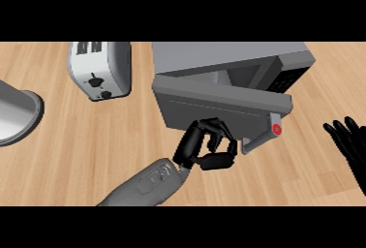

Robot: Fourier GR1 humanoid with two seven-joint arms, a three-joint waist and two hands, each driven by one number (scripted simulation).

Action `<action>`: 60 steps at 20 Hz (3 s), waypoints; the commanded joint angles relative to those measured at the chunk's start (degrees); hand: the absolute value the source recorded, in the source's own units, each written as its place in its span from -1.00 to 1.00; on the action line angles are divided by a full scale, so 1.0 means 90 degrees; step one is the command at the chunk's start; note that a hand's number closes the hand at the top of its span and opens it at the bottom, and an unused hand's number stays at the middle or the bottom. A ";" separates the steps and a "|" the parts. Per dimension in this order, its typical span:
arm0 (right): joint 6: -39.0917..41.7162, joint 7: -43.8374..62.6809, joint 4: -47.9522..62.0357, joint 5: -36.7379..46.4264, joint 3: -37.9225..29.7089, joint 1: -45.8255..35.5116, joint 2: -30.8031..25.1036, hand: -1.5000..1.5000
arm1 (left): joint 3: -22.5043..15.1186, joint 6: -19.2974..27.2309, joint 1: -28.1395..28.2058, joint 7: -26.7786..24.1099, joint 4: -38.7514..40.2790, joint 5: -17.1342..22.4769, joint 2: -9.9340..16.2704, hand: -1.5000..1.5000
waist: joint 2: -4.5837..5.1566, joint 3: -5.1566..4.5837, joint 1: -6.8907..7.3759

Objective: Pick up the milk, place it into the microwave and close the microwave

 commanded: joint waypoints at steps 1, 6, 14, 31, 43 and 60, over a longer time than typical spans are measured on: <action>0.0125 0.0160 -0.0185 -0.0171 -0.0124 -0.0086 -0.0251 -1.00 | 0.0214 0.0711 -0.0300 -0.0136 0.0089 0.0529 -0.0027 1.00 | 0.0033 0.0000 -0.0174; 0.0144 0.0298 -0.0165 -0.0485 -0.0390 -0.0367 -0.0470 -1.00 | 0.0254 0.1157 -0.0836 -0.0002 0.0184 0.1073 -0.0029 -1.00 | 0.0063 0.0015 -0.0320; -0.0395 0.0156 -0.0626 0.0627 -0.1102 -0.1209 -0.1306 1.00 | 0.0514 0.1627 -0.1243 0.0076 0.0554 0.1653 -0.0028 -1.00 | 0.0159 0.0001 -0.0526; -0.0728 0.0179 -0.0323 0.1054 -0.1336 -0.2007 -0.1720 1.00 | 0.0574 0.1794 -0.1376 -0.0605 0.0645 0.2609 -0.0029 -1.00 | 0.0365 0.0022 -0.0345; -0.0310 0.0361 0.0486 -0.0165 -0.0904 -0.2082 -0.0951 -1.00 | 0.0438 0.1699 -0.1434 -0.0974 0.0647 0.2946 -0.0029 -1.00 | 0.0489 0.0070 -0.0337; 0.0382 0.0828 0.1618 -0.1290 -0.1104 -0.2604 -0.1362 -1.00 | 0.0431 0.1594 -0.1490 -0.1422 0.0868 0.3404 -0.0029 -1.00 | 0.0475 0.0044 -0.0488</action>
